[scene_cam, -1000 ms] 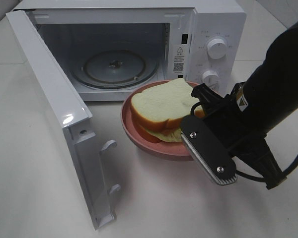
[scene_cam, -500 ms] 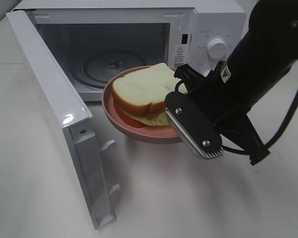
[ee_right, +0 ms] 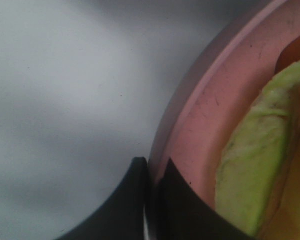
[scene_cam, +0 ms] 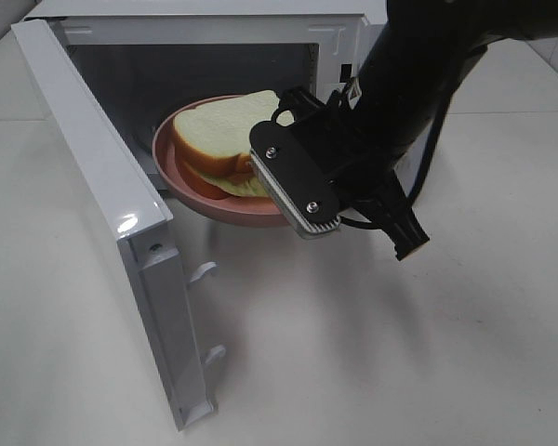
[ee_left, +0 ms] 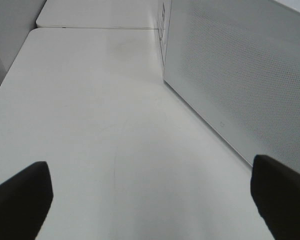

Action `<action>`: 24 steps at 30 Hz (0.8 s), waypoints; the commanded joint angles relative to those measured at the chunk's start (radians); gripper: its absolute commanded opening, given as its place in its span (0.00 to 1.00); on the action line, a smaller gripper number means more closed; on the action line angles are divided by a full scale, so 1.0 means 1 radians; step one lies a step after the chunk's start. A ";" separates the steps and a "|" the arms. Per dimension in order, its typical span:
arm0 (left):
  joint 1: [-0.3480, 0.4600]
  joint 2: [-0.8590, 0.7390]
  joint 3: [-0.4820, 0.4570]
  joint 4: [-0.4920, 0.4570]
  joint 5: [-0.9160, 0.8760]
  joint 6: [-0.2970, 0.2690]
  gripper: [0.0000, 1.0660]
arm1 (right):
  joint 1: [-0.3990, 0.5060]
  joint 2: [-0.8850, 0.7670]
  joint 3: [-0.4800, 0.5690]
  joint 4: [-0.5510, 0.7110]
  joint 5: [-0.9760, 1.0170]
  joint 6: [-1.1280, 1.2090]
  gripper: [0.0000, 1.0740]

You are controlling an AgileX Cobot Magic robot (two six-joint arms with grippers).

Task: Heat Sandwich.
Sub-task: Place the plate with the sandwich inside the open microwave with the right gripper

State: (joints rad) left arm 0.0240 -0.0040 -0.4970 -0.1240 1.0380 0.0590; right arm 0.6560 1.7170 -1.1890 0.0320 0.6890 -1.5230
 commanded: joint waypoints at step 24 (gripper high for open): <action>0.003 -0.029 0.002 -0.001 -0.004 0.000 0.97 | -0.003 0.290 -0.375 0.003 0.073 0.038 0.00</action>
State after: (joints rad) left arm 0.0240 -0.0040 -0.4970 -0.1240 1.0380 0.0590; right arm 0.6560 1.9840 -1.5210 0.0320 0.7630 -1.5120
